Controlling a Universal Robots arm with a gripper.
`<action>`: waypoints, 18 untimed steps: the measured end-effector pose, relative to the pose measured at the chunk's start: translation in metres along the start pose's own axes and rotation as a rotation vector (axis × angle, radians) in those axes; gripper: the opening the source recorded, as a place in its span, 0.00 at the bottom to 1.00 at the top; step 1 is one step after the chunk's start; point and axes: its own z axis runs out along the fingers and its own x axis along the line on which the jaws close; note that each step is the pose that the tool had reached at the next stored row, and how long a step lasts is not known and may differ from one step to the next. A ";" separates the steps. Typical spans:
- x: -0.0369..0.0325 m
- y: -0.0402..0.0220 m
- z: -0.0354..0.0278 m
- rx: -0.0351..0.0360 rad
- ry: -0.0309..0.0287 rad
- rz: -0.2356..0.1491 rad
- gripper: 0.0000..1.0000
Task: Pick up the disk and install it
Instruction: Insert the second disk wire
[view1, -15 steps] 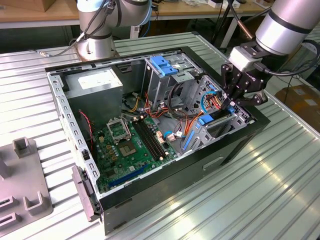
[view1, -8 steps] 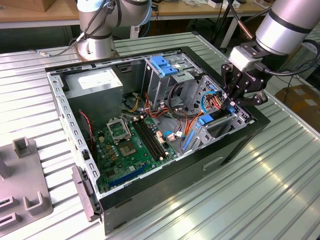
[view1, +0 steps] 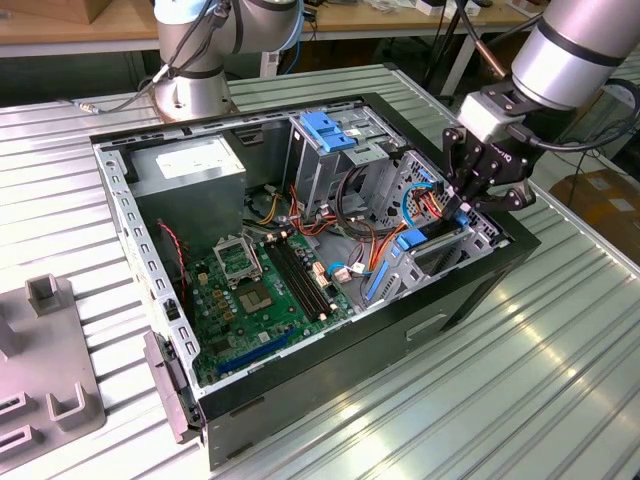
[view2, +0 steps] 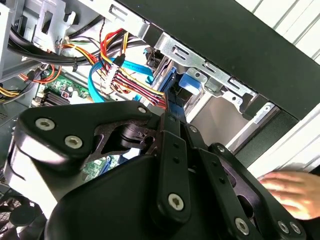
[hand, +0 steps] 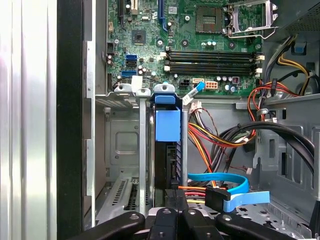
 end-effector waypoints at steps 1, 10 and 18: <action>0.0000 0.0055 -0.0007 0.0001 0.0005 0.000 0.11; -0.0160 0.0057 -0.0370 -0.0002 0.0007 -0.002 0.11; -0.0290 0.0070 -0.0396 -0.0005 0.0046 -0.003 0.11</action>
